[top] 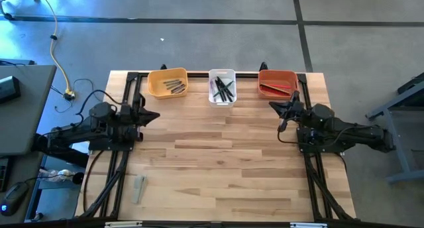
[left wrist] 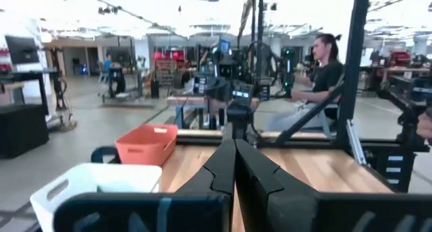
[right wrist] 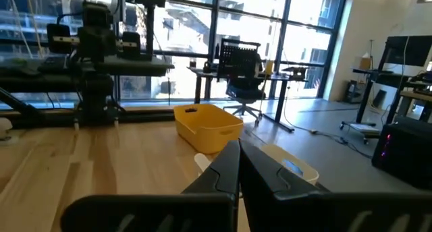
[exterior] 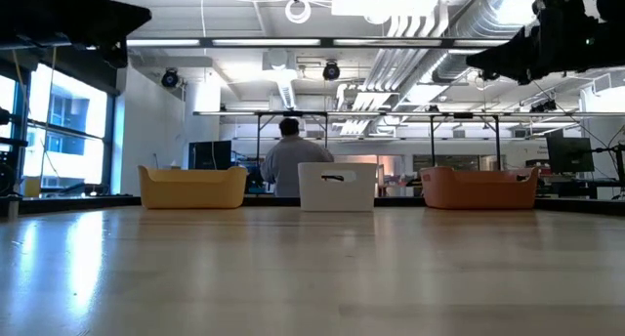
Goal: Sort crayons/erasers/pens/pencils in bins
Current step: Return to Home Position
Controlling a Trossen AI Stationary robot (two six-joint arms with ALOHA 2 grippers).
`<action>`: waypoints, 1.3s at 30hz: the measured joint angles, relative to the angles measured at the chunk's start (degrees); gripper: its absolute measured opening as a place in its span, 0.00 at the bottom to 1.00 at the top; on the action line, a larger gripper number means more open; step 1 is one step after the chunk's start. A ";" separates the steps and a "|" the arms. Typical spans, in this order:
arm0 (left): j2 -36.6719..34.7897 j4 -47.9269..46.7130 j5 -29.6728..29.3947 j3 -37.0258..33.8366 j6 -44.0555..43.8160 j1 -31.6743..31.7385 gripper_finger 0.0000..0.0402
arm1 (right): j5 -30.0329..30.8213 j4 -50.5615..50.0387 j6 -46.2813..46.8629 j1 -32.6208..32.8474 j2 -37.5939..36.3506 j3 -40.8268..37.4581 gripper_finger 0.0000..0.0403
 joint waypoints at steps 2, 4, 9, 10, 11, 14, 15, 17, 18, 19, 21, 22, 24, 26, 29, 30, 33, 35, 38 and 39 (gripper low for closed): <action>0.11 1.88 -0.27 -1.73 -0.72 -0.02 0.00 | 0.00 2.37 0.27 0.00 -1.05 -2.49 0.00; 0.04 4.69 -0.23 -3.93 -2.04 -0.02 0.00 | 0.02 3.71 1.19 0.03 -2.31 -4.72 0.00; -0.02 9.78 -0.37 -7.28 -1.93 -0.04 0.00 | 0.63 1.91 1.95 1.65 -6.06 -6.16 0.00; 0.00 10.33 -0.68 -7.90 -1.84 -0.04 0.00 | 1.26 1.43 1.91 2.18 -6.83 -6.15 0.00; 0.00 10.30 -1.06 -8.62 -1.83 -0.04 0.00 | 1.93 0.48 1.62 2.74 -7.63 -6.17 0.00; -0.01 11.60 -1.30 -9.87 -1.95 -0.04 0.00 | 4.77 -2.59 1.58 4.40 -9.89 -6.17 0.00; -0.01 11.22 -1.39 -9.86 -2.04 -0.04 0.00 | 5.54 -4.34 1.57 4.87 -10.55 -6.17 0.00; 0.04 10.36 -1.48 -9.91 -2.21 -0.04 0.00 | 6.34 -5.13 1.87 5.76 -10.45 -6.17 0.00; 0.01 10.46 -1.49 -9.89 -2.06 -0.04 0.00 | 6.40 -5.12 1.92 6.22 -10.29 -6.17 0.00; 0.00 10.53 -1.50 -9.89 -1.82 -0.04 0.00 | 6.40 -5.09 1.67 6.63 -10.27 -6.17 0.00; 0.00 10.21 -1.50 -9.89 -1.81 -0.04 0.00 | 6.54 -5.06 1.20 7.21 -10.29 -6.19 0.00; 0.00 10.21 -1.48 -9.89 -1.81 -0.04 0.00 | 6.75 -5.06 1.04 7.39 -10.29 -6.19 0.00; 0.00 10.19 -1.32 -9.89 -1.82 -0.04 0.00 | 6.97 -5.04 0.70 7.47 -10.29 -6.19 0.00; 0.00 10.15 -1.36 -9.89 -2.08 -0.04 0.00 | 6.97 -5.04 0.07 7.41 -10.29 -6.19 0.00; 0.00 10.15 -1.48 -9.89 -2.27 -0.04 0.00 | 6.97 -5.04 0.02 7.39 -10.29 -6.19 0.00; 0.00 10.15 -1.53 -9.89 -2.29 -0.04 0.00 | 6.98 -5.04 -0.02 7.39 -10.29 -6.19 0.00; 0.00 10.10 -1.96 -9.89 -2.75 -0.04 0.00 | 7.88 -5.00 -0.31 7.32 -9.97 -6.19 0.00; 0.00 9.89 -1.86 -9.89 -3.80 -0.04 0.00 | 7.89 -5.02 -0.51 6.98 -9.48 -6.22 0.00; 0.00 9.54 0.09 -9.89 -4.75 -0.04 0.00 | 7.91 -5.00 -2.14 6.44 -8.60 -6.22 0.00; 0.00 9.53 0.58 -9.89 -4.80 -0.04 0.00 | 7.91 -5.00 -2.60 6.27 -8.30 -6.22 0.00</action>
